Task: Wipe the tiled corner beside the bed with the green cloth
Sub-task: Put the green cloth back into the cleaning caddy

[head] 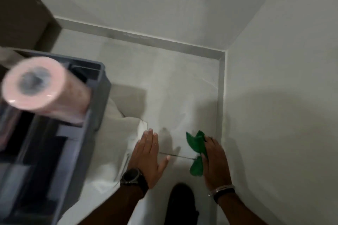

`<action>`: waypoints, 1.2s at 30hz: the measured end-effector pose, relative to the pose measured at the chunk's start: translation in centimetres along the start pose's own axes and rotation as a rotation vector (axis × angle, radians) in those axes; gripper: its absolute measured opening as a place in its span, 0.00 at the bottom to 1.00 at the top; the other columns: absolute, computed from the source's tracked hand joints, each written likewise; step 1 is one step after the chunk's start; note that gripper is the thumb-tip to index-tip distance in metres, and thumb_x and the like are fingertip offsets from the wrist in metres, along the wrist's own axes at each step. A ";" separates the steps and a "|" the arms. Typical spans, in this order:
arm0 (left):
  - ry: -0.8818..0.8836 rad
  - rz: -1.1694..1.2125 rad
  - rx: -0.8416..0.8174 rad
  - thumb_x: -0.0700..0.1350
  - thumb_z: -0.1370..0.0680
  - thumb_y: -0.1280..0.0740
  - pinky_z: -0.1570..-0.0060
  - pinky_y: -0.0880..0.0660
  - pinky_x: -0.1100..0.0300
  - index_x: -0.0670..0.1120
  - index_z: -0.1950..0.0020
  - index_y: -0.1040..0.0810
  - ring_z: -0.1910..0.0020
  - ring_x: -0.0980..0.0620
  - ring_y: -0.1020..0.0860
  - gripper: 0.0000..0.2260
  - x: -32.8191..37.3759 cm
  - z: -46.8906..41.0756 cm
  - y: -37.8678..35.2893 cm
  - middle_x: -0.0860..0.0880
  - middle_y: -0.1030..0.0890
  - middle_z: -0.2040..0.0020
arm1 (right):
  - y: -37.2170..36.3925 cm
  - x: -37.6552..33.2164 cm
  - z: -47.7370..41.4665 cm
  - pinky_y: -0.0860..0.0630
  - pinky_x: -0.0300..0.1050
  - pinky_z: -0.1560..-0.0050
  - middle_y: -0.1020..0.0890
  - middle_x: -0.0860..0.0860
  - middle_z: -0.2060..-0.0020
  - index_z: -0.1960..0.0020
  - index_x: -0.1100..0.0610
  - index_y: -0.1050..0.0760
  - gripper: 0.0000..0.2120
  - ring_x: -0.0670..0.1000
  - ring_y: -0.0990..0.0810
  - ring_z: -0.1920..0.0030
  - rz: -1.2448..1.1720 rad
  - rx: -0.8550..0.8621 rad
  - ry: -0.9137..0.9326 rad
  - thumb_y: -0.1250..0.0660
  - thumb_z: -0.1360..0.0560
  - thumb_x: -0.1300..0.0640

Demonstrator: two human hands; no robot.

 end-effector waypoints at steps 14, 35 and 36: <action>0.316 0.065 0.153 0.64 0.17 0.49 0.22 0.51 0.58 0.38 0.22 0.35 0.23 0.40 0.33 0.35 -8.6 22.6 27.4 0.40 0.34 0.23 | 5.0 -37.6 1.6 0.38 0.53 0.33 0.25 0.51 0.33 0.32 0.52 0.34 0.22 0.51 0.33 0.30 -0.040 -0.262 0.372 0.43 0.26 0.59; 0.155 -0.189 -0.001 0.72 0.22 0.46 0.28 0.33 0.38 0.38 0.23 0.32 0.24 0.36 0.33 0.42 -20.4 20.4 17.9 0.36 0.31 0.23 | -13.8 -40.8 4.9 0.28 0.51 0.49 0.19 0.49 0.68 0.60 0.51 0.24 0.16 0.53 0.21 0.62 0.541 -0.631 1.015 0.45 0.21 0.46; 0.159 -0.181 -0.012 0.72 0.21 0.47 0.28 0.33 0.38 0.38 0.23 0.32 0.23 0.36 0.33 0.42 -20.3 20.5 17.8 0.36 0.32 0.23 | -13.9 -40.7 5.1 0.28 0.51 0.48 0.19 0.49 0.67 0.59 0.51 0.24 0.16 0.53 0.21 0.61 0.540 -0.655 1.012 0.46 0.21 0.46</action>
Point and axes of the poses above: each hand's wrist, its own z-axis away from the middle knuckle, its own y-axis out of the back of the hand, x = y × z, the point moved 9 cm from there along -z, towards the middle knuckle
